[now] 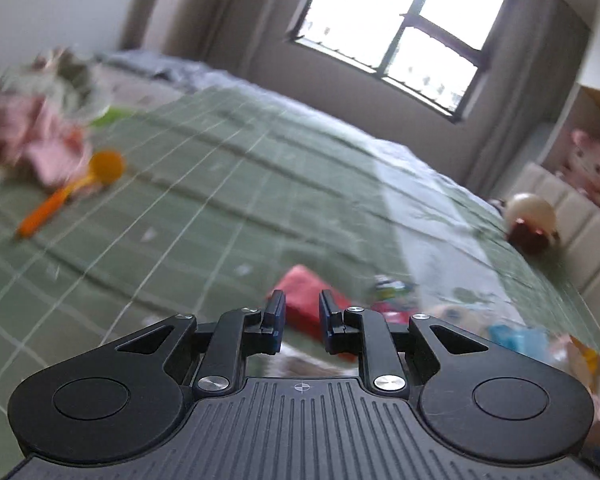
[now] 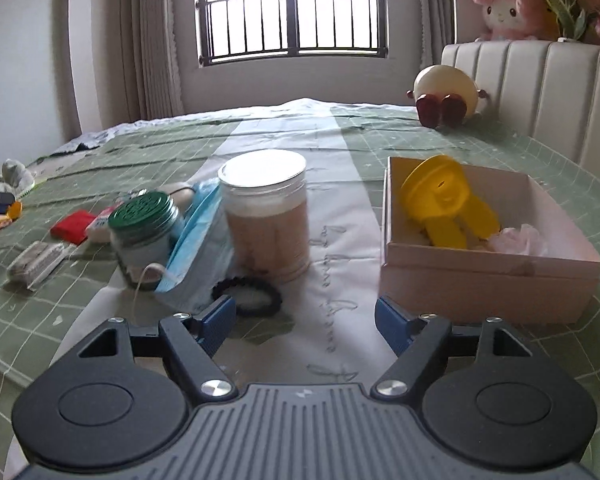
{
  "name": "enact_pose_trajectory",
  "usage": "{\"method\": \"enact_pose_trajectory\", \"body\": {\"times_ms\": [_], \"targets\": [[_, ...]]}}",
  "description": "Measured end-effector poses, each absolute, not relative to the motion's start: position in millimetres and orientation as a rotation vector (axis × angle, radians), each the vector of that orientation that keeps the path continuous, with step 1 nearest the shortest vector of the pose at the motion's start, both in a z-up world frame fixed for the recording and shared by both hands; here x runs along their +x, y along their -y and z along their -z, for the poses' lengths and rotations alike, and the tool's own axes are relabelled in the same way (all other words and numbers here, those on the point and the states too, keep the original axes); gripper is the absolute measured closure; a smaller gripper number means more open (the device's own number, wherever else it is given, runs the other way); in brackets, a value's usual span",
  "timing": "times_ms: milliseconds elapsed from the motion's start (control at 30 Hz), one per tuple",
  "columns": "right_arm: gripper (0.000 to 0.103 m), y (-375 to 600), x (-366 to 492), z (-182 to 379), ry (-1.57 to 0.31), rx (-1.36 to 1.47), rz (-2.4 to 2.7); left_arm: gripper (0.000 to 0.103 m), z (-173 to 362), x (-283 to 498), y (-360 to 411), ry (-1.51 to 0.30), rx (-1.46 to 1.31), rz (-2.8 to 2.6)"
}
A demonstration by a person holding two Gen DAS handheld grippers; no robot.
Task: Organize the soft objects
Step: 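Reach past the red pouch and grasp the cotton swab bag with the left gripper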
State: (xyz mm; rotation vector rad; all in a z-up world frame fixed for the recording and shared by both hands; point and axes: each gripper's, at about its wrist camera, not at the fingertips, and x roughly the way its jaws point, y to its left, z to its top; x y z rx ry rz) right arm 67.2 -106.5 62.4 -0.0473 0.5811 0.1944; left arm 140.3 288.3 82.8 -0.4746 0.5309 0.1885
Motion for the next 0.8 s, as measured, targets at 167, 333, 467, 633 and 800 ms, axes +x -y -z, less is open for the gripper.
{"method": "enact_pose_trajectory", "body": {"times_ms": [167, 333, 467, 633, 800], "targets": [[0.026, 90.8, 60.3, -62.6, -0.58, -0.101, -0.209, 0.083, -51.1, 157.2, -298.4, -0.606, -0.52, -0.148], [0.026, 77.4, 52.1, -63.4, -0.554, -0.179, -0.224, 0.079, -39.4, 168.9, -288.4, -0.676, -0.558, 0.07], [0.026, 72.1, 54.3, -62.3, -0.561, -0.183, -0.242, 0.079, -61.2, 170.7, -268.6, -0.595, -0.401, 0.151], [0.026, 59.5, 53.3, -61.7, -0.571, -0.218, -0.286, 0.079, -62.0, 224.6, -288.8, -0.573, -0.33, -0.098], [0.025, 52.6, 56.2, -75.7, -0.546, -0.232, -0.326, 0.079, -29.3, 264.4, -315.3, -0.659, -0.432, -0.132]]}}
